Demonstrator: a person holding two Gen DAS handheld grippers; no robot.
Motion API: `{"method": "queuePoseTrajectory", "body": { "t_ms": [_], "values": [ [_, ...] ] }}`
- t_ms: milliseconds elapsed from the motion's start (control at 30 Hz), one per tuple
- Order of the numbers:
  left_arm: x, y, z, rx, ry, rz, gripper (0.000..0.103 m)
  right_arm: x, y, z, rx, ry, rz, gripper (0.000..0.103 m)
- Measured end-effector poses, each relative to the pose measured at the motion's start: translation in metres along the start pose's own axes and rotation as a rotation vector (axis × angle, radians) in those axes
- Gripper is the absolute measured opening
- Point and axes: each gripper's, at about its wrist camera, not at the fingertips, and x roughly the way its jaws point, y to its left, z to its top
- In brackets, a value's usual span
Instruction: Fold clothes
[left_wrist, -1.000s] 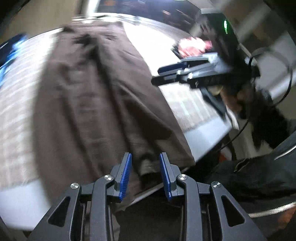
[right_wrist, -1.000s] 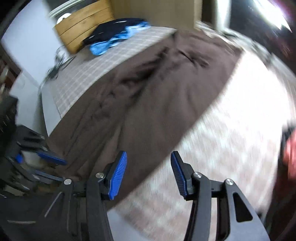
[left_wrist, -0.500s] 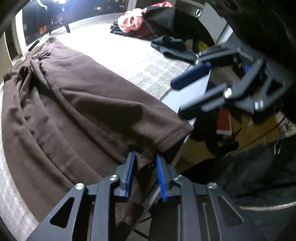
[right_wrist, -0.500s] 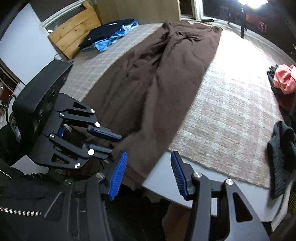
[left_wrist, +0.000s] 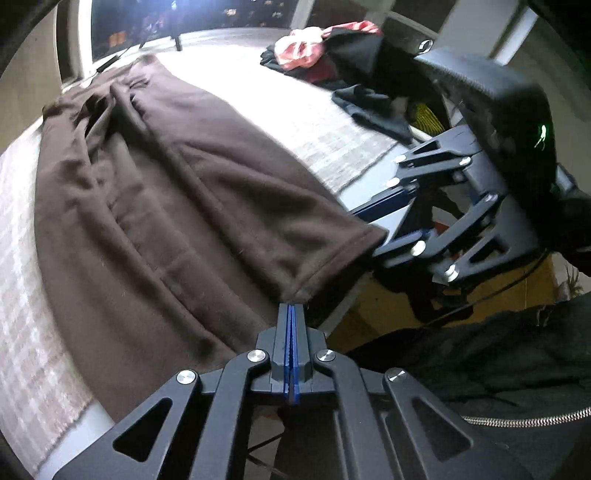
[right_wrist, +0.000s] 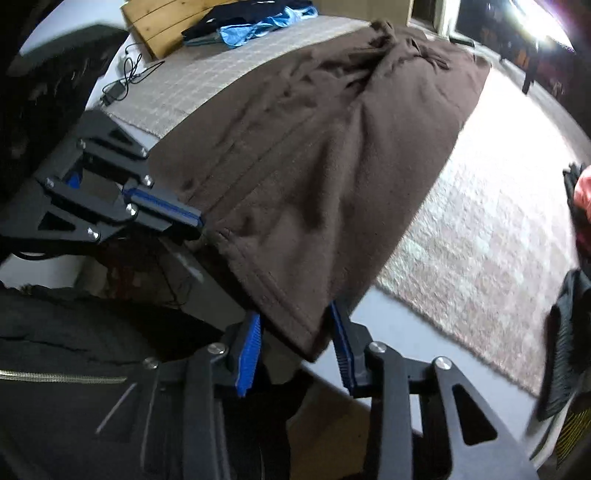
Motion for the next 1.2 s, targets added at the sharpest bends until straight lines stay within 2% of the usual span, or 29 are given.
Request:
{"method": "queuePoseTrajectory", "body": {
  "t_ms": [33, 100, 133, 167, 300, 333, 367, 433, 567, 667, 800, 867, 900, 967, 1033, 1100, 1167, 1200],
  "values": [
    [-0.001, -0.003, 0.001, 0.009, -0.008, -0.008, 0.000, -0.001, -0.001, 0.000, 0.004, 0.000, 0.001, 0.032],
    [-0.008, -0.014, 0.004, 0.070, -0.057, 0.034, 0.009, -0.001, -0.002, 0.000, 0.007, 0.005, -0.001, 0.032],
    [-0.008, -0.020, 0.008, 0.102, -0.070, 0.044, 0.029, 0.001, -0.002, 0.001, 0.004, 0.010, -0.003, 0.032],
    [-0.007, -0.026, 0.011, 0.134, -0.083, 0.054, 0.044, 0.003, 0.000, 0.001, 0.001, 0.014, -0.008, 0.032],
    [0.013, -0.037, 0.015, 0.246, -0.054, 0.090, 0.043, 0.004, 0.000, 0.004, 0.015, 0.012, -0.003, 0.032],
    [0.018, -0.035, 0.015, 0.249, -0.043, 0.090, 0.030, 0.004, 0.000, 0.004, 0.015, 0.011, -0.004, 0.032],
    [0.022, -0.032, 0.016, 0.251, -0.033, 0.090, 0.003, 0.004, 0.000, 0.004, 0.011, 0.012, -0.008, 0.032],
    [0.031, -0.028, 0.018, 0.256, -0.012, 0.089, 0.003, 0.007, 0.001, 0.003, 0.000, 0.027, -0.029, 0.032],
    [0.013, -0.026, 0.012, 0.251, -0.012, 0.083, 0.003, 0.014, 0.003, 0.000, -0.029, 0.061, -0.055, 0.032],
    [0.014, -0.022, 0.005, 0.240, 0.031, 0.073, 0.003, 0.004, -0.001, 0.002, -0.019, 0.073, -0.019, 0.032],
    [0.000, -0.015, 0.008, 0.169, 0.020, 0.032, 0.007, -0.026, -0.018, 0.023, 0.062, -0.056, 0.032, 0.032],
    [-0.013, -0.010, 0.008, 0.121, 0.001, 0.007, 0.024, -0.032, -0.026, 0.039, 0.111, -0.125, 0.042, 0.032],
    [-0.022, -0.006, 0.006, 0.104, -0.010, 0.019, 0.027, -0.028, -0.027, 0.047, 0.116, -0.139, 0.033, 0.032],
    [-0.039, 0.003, -0.001, 0.069, -0.031, 0.043, 0.028, -0.012, -0.021, 0.049, 0.094, -0.110, 0.026, 0.032],
    [-0.056, 0.020, -0.012, 0.016, -0.035, 0.098, 0.028, 0.004, -0.013, 0.048, 0.065, -0.066, 0.024, 0.032],
    [-0.068, 0.040, -0.022, -0.039, -0.036, 0.122, 0.028, 0.018, -0.003, 0.042, 0.030, 0.002, 0.018, 0.033],
    [-0.074, 0.059, -0.031, -0.088, -0.037, 0.147, 0.028, 0.015, 0.006, 0.032, -0.015, 0.020, 0.022, 0.034],
    [-0.075, 0.066, -0.034, -0.107, -0.036, 0.159, 0.028, 0.009, 0.004, 0.032, -0.003, 0.028, 0.059, 0.034]
  ]
}}
